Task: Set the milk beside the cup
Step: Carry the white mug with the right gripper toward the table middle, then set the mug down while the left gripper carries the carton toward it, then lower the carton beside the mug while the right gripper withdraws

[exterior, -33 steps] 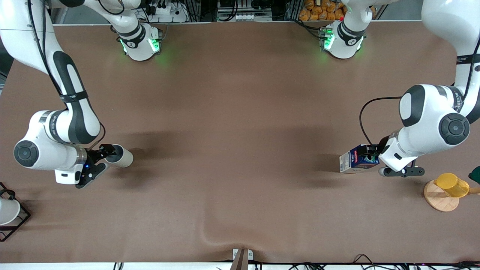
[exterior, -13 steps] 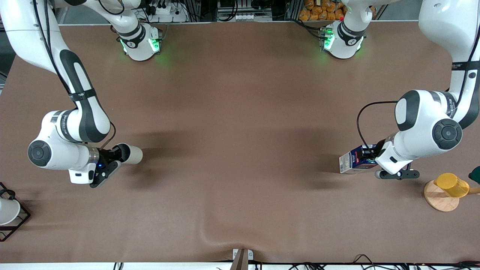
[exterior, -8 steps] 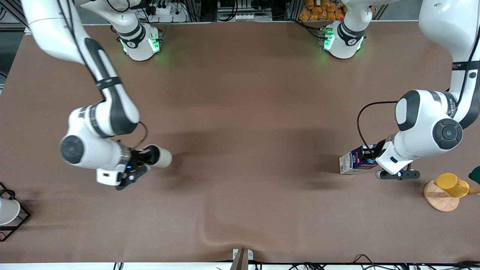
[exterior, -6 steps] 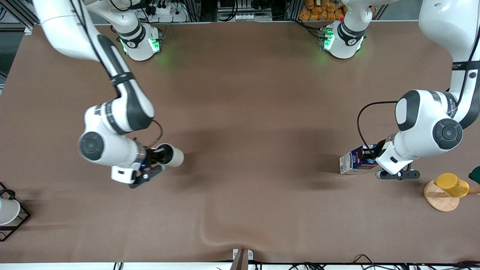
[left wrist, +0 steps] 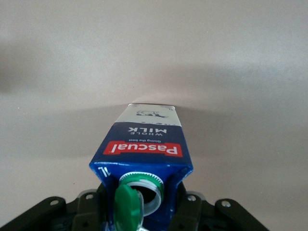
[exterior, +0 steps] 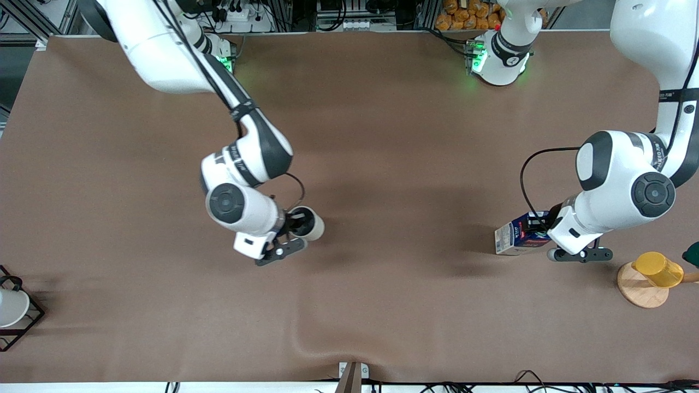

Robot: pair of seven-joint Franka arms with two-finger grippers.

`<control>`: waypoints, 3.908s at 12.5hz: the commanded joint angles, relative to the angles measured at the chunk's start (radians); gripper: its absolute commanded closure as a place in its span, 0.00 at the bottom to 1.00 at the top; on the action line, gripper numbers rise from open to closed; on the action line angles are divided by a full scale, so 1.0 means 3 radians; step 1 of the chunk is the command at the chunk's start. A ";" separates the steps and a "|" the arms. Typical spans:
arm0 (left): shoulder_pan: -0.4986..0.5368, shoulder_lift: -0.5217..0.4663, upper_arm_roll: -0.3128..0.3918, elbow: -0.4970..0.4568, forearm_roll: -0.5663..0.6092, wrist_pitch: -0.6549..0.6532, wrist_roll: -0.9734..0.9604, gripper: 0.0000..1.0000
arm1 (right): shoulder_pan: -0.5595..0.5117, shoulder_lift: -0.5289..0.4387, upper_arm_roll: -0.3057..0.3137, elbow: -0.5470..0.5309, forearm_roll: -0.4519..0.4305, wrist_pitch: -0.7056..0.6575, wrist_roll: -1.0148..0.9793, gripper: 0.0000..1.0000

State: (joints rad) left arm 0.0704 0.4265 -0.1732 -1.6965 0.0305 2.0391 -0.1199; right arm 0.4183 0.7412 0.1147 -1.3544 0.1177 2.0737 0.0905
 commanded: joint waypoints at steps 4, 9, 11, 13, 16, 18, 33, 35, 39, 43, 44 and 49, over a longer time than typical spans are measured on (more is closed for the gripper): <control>-0.0005 -0.0133 -0.0021 0.0046 0.0077 -0.0098 -0.0004 0.50 | 0.0364 0.0137 -0.0065 0.0153 -0.0116 0.0154 0.0586 1.00; -0.0020 -0.0261 -0.0097 0.0066 0.0037 -0.0282 -0.0035 0.49 | 0.0579 0.0198 -0.0065 0.0143 -0.0203 0.0327 0.1007 1.00; -0.0015 -0.0291 -0.0179 0.0066 0.0026 -0.0298 -0.0050 0.49 | 0.0580 0.0280 -0.0065 0.0143 -0.0259 0.0465 0.1018 1.00; -0.0025 -0.0302 -0.0210 0.0076 0.0021 -0.0313 -0.0076 0.49 | 0.0539 0.0336 -0.0075 0.0143 -0.0259 0.0588 0.1053 1.00; -0.0015 -0.0322 -0.0404 0.0087 0.0021 -0.0379 -0.0392 0.49 | 0.0498 0.0352 -0.0075 0.0148 -0.0239 0.0823 0.1186 0.75; -0.0015 -0.0327 -0.0557 0.0087 0.0021 -0.0390 -0.0678 0.48 | 0.0462 0.0347 -0.0075 0.0148 -0.0249 0.0829 0.1186 0.00; -0.1185 0.0362 -0.1130 0.0776 0.0321 -0.0441 -0.2668 0.49 | -0.1193 -0.1027 -0.0086 -0.0214 0.0186 -0.1047 -0.0002 0.00; -0.1262 0.0510 -0.1115 0.0904 0.0465 -0.0441 -0.2663 0.49 | -0.1526 -0.1186 -0.0086 -0.0403 0.0084 -0.1063 -0.0595 0.00; -0.1482 0.0736 -0.1090 0.1119 0.0768 -0.0436 -0.2648 0.46 | -0.1788 -0.1549 -0.0081 -0.0460 -0.0400 -0.1328 -0.0956 0.00; -0.1554 0.0813 -0.1079 0.1186 0.0768 -0.0360 -0.2663 0.46 | -0.1808 -0.1933 -0.0075 -0.0415 -0.0444 -0.1630 -0.0931 0.00; -0.1554 0.0833 -0.1079 0.1191 0.0768 -0.0344 -0.2663 0.46 | -0.1808 -0.1999 -0.0075 -0.0409 -0.0444 -0.1666 -0.0931 0.00; -0.1585 0.0920 -0.1079 0.1186 0.0762 -0.0165 -0.2684 0.46 | -0.1854 -0.2240 -0.0081 -0.0353 -0.0438 -0.1814 -0.0920 0.00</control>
State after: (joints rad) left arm -0.3894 0.6797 -0.5050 -1.3702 0.2356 1.9837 -0.9067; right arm -0.1207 0.1330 0.0778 -1.4354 0.0015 1.5483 -0.1937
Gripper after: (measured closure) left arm 0.458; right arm 0.000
